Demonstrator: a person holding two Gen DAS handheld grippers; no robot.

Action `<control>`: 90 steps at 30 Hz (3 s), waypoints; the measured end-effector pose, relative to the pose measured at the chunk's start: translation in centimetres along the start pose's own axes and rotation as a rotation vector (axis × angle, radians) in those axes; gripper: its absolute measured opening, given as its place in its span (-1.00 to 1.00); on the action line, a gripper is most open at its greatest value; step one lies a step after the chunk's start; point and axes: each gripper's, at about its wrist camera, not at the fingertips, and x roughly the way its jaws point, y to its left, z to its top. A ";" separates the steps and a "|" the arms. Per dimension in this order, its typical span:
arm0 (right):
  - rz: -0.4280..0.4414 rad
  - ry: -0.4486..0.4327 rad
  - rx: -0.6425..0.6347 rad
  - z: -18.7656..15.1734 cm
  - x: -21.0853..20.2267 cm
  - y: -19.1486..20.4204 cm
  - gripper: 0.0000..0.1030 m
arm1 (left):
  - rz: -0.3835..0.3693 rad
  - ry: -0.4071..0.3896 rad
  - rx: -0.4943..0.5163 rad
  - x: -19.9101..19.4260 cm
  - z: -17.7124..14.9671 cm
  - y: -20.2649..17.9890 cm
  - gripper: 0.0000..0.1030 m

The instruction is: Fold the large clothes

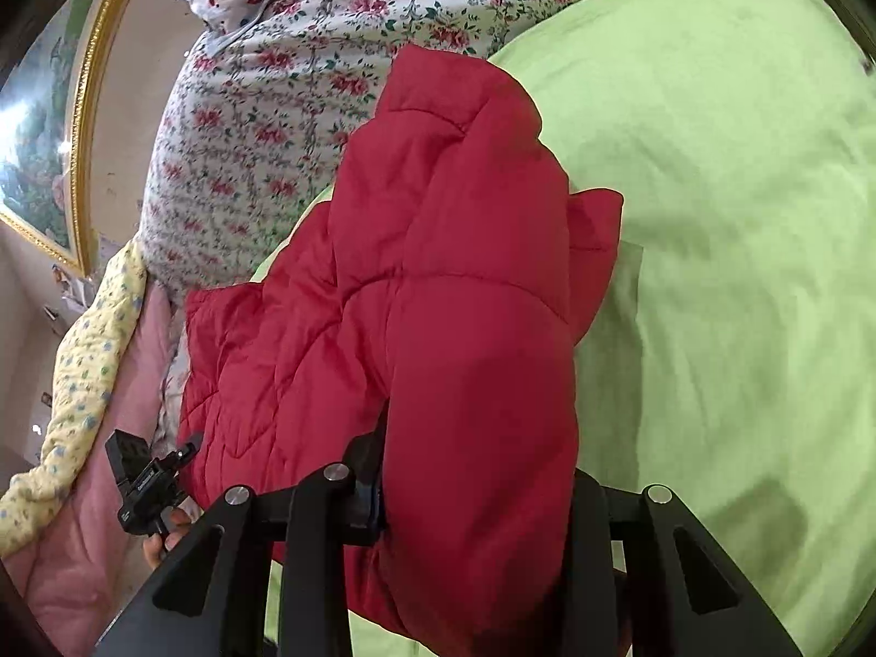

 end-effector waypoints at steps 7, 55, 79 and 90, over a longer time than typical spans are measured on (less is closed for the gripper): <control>0.008 0.033 -0.014 -2.3 -1.5 -0.1 -0.35 | -0.001 0.045 -0.013 -1.2 -3.1 1.0 -0.02; -0.400 -0.068 -0.307 1.4 2.9 5.2 0.67 | 0.314 -0.006 0.167 3.4 0.3 -3.2 0.25; -0.430 -0.088 -0.226 3.9 5.9 3.8 -0.77 | 0.260 0.105 0.115 9.0 3.2 -2.7 -0.51; -0.427 -0.034 -0.216 5.1 7.8 2.8 -0.60 | 0.347 0.141 0.171 11.1 3.0 -3.2 -0.35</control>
